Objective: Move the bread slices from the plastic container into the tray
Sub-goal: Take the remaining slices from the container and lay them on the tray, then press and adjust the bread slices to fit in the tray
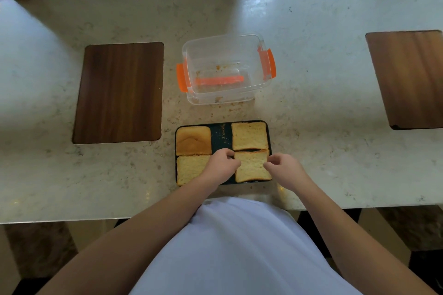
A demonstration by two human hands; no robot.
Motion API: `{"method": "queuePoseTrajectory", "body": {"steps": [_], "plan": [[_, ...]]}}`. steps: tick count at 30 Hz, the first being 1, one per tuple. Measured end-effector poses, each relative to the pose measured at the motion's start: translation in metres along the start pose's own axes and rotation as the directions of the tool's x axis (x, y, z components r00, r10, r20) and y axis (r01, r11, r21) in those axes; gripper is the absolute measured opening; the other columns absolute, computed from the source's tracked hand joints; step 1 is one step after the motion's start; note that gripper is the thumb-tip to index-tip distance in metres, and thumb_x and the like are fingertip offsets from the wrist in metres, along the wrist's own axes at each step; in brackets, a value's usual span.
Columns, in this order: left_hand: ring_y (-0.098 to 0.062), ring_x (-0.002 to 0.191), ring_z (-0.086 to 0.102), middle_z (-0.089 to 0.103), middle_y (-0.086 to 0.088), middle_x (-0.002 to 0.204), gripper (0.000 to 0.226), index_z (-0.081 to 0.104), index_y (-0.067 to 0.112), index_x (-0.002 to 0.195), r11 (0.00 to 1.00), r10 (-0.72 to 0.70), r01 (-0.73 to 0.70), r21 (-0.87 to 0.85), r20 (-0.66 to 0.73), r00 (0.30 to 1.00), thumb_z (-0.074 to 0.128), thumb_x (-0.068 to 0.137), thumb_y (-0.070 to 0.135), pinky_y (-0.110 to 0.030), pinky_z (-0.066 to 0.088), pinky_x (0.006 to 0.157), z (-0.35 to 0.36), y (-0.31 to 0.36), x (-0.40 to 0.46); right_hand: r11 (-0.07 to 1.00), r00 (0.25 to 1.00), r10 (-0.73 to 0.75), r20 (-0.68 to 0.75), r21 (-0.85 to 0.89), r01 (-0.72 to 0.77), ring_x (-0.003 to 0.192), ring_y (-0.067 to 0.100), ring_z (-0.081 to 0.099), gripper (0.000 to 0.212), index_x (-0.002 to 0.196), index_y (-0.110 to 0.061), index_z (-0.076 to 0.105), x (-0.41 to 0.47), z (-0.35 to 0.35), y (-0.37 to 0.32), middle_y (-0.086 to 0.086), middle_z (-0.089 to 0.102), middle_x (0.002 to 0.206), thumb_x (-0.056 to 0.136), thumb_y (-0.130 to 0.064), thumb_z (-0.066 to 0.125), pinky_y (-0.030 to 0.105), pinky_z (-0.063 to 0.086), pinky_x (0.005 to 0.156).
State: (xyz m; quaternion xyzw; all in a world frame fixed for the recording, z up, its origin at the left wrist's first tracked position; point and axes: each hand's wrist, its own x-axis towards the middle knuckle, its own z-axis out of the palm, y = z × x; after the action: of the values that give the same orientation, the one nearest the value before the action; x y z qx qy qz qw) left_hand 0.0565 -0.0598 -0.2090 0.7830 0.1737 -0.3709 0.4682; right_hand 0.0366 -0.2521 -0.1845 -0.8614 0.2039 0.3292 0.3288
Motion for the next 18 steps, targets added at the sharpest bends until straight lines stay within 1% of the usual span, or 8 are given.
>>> {"method": "queuePoseTrajectory", "body": {"steps": [2,4,6,9,11,13,15,18], "plan": [[-0.021,0.104,0.066,0.060,0.008,0.099,0.052,0.049,0.009,0.145,1.000,-0.006,0.006,0.011,0.000,1.000,0.062,0.094,0.019,-0.042,0.055,0.098,0.000,0.000,-0.002,0.998,1.000,-0.010,-0.004,-0.058,0.009,0.105,0.021,0.064,0.042,0.135,-0.011,0.066,0.000,0.002,-0.002,0.006,0.071,0.128,0.097,-0.029,0.056,0.030,0.046,0.081],[-0.020,0.102,0.066,0.060,0.008,0.099,0.053,0.049,0.011,0.145,1.000,-0.007,0.007,0.031,-0.004,1.000,0.060,0.095,0.022,-0.038,0.055,0.094,0.001,0.000,-0.004,0.996,1.000,-0.017,-0.009,-0.093,0.016,0.089,0.017,0.063,0.037,0.126,-0.012,0.070,0.000,0.003,-0.003,0.006,0.075,0.118,0.097,-0.029,0.055,0.029,0.046,0.071],[-0.019,0.102,0.066,0.061,0.007,0.100,0.054,0.047,0.011,0.147,1.000,-0.007,0.007,0.028,-0.001,1.000,0.059,0.095,0.022,-0.037,0.055,0.093,0.002,0.000,-0.005,0.993,1.000,-0.017,0.003,-0.115,0.017,0.088,0.017,0.062,0.037,0.126,-0.013,0.069,0.001,0.002,-0.004,0.006,0.075,0.117,0.097,-0.031,0.055,0.028,0.045,0.067],[-0.020,0.105,0.065,0.060,0.003,0.106,0.058,0.043,0.009,0.150,0.999,-0.028,0.028,-0.021,0.035,0.999,0.060,0.095,0.022,-0.041,0.055,0.099,-0.001,-0.003,-0.005,0.994,0.999,-0.002,0.051,-0.112,0.008,0.110,0.028,0.068,0.043,0.129,-0.006,0.068,0.003,-0.001,-0.004,0.012,0.072,0.127,0.098,-0.033,0.056,0.036,0.055,0.086],[-0.019,0.103,0.066,0.060,0.002,0.106,0.061,0.039,0.009,0.151,0.997,-0.046,0.050,-0.059,0.062,0.997,0.061,0.096,0.023,-0.036,0.057,0.092,-0.008,-0.004,-0.006,0.996,0.997,0.004,0.079,-0.094,0.003,0.111,0.034,0.069,0.043,0.122,0.000,0.069,0.005,-0.007,-0.004,0.019,0.072,0.124,0.098,-0.033,0.055,0.048,0.057,0.095],[-0.016,0.098,0.067,0.059,0.003,0.105,0.057,0.040,0.010,0.149,0.994,-0.035,0.038,-0.098,0.040,0.999,0.061,0.097,0.023,-0.028,0.058,0.081,-0.023,-0.009,-0.008,0.997,0.997,-0.013,0.074,-0.079,0.018,0.103,0.029,0.069,0.041,0.123,-0.005,0.069,0.008,-0.016,-0.009,0.015,0.074,0.122,0.098,-0.034,0.056,0.043,0.057,0.091],[-0.014,0.095,0.070,0.063,0.001,0.108,0.047,0.048,0.012,0.142,0.993,-0.001,0.000,-0.116,-0.008,1.000,0.060,0.097,0.024,-0.026,0.060,0.078,-0.041,-0.015,-0.011,0.996,0.997,-0.058,0.045,-0.060,0.061,0.105,0.021,0.066,0.040,0.129,-0.012,0.067,0.010,-0.027,-0.017,0.006,0.072,0.124,0.098,-0.037,0.057,0.038,0.054,0.088],[-0.013,0.090,0.072,0.067,-0.002,0.109,0.034,0.055,0.014,0.132,0.991,-0.004,-0.011,-0.136,-0.108,0.994,0.058,0.099,0.022,-0.022,0.058,0.068,-0.069,-0.029,-0.018,0.993,0.991,-0.116,0.066,0.006,0.116,0.105,0.018,0.068,0.039,0.129,-0.015,0.066,0.008,-0.029,-0.031,0.001,0.071,0.120,0.099,-0.040,0.057,0.042,0.057,0.094]]}}
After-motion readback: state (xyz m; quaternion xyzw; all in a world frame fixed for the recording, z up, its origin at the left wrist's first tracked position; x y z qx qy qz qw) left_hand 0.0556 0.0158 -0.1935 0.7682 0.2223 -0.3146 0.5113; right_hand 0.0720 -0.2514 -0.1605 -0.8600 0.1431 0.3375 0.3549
